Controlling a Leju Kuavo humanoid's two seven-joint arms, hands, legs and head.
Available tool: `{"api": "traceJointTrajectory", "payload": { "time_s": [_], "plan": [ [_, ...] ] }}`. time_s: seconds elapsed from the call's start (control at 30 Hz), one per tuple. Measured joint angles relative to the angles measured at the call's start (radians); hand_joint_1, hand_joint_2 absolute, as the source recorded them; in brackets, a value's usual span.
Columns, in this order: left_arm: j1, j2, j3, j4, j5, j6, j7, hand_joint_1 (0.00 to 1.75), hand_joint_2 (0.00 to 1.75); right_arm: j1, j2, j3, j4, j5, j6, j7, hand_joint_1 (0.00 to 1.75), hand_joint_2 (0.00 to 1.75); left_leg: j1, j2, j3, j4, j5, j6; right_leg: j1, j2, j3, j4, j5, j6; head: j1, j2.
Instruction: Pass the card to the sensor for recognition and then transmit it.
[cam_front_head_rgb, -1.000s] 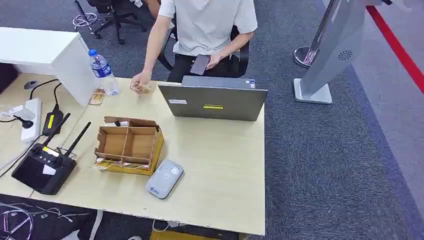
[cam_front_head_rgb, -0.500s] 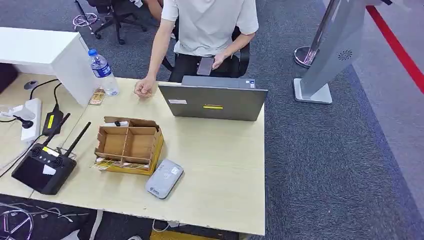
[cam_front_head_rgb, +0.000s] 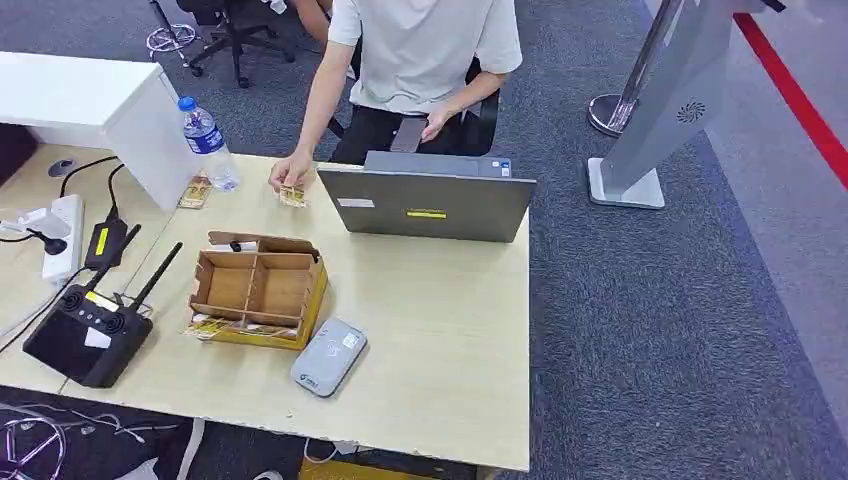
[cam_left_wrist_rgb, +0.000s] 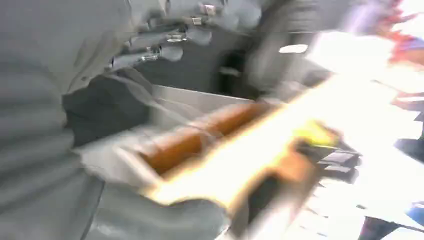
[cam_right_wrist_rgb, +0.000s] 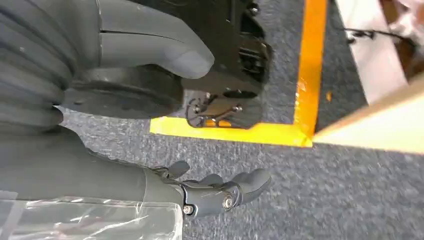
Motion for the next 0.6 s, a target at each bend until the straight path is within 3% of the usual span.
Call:
{"api": "traceJointTrajectory", "payload": {
  "time_s": [0.2,0.33,0.4,0.47,0.53,0.57,0.6],
  "plan": [
    [0.0,-0.093,-0.054,-0.466,-0.1,0.091,-0.036,0.0,1.75,-0.003,0.004,-0.025,0.006,0.012,-0.003,0.0,0.0,1.75,-0.002,0.0,0.001,0.0,0.0,0.0,-0.001,-0.001,0.0,0.0,0.0,0.0,-0.001,0.0],
    [-0.037,-0.144,-0.08,-0.75,-0.379,0.177,-0.057,0.0,1.75,-0.004,0.006,-0.032,0.006,0.018,-0.003,0.003,0.0,1.75,-0.002,0.0,0.001,0.0,0.001,0.0,-0.001,0.0,0.0,0.0,0.001,0.0,-0.002,0.0],
    [-0.057,-0.145,-0.097,-0.86,-0.585,0.279,-0.059,0.0,1.75,-0.004,0.007,-0.032,0.006,0.032,-0.006,0.007,0.0,1.75,-0.002,0.0,0.001,0.0,0.001,-0.001,-0.001,0.0,0.0,0.0,0.001,-0.001,-0.002,0.0],
    [-0.058,-0.129,-0.15,-0.948,-0.776,0.441,-0.061,0.0,1.75,-0.005,0.007,-0.032,0.007,0.042,-0.008,0.011,0.0,1.75,-0.002,0.001,0.002,0.0,0.001,-0.001,-0.001,0.001,-0.001,0.0,0.002,-0.001,-0.001,0.0],
    [-0.052,-0.082,-0.243,-0.989,-0.943,0.622,-0.061,0.0,1.75,-0.006,0.008,-0.032,0.008,0.051,-0.008,0.014,0.0,1.75,-0.002,0.001,0.002,0.0,0.001,-0.001,-0.001,0.001,-0.001,0.001,0.001,-0.001,0.0,0.0],
    [-0.045,-0.044,-0.299,-0.988,-1.058,0.73,-0.047,0.0,1.75,-0.008,0.01,-0.031,0.01,0.056,-0.007,0.017,0.0,1.75,-0.001,0.001,0.002,0.0,0.001,-0.001,0.0,0.001,-0.001,0.001,0.001,-0.001,-0.002,0.0],
    [-0.045,0.002,-0.351,-0.984,-1.144,0.796,-0.029,0.0,1.75,-0.009,0.01,-0.031,0.011,0.06,-0.007,0.019,0.0,1.75,0.0,0.0,0.001,0.0,0.002,-0.002,0.0,0.0,0.0,0.001,0.001,-0.002,-0.002,0.0]
  ]
}}
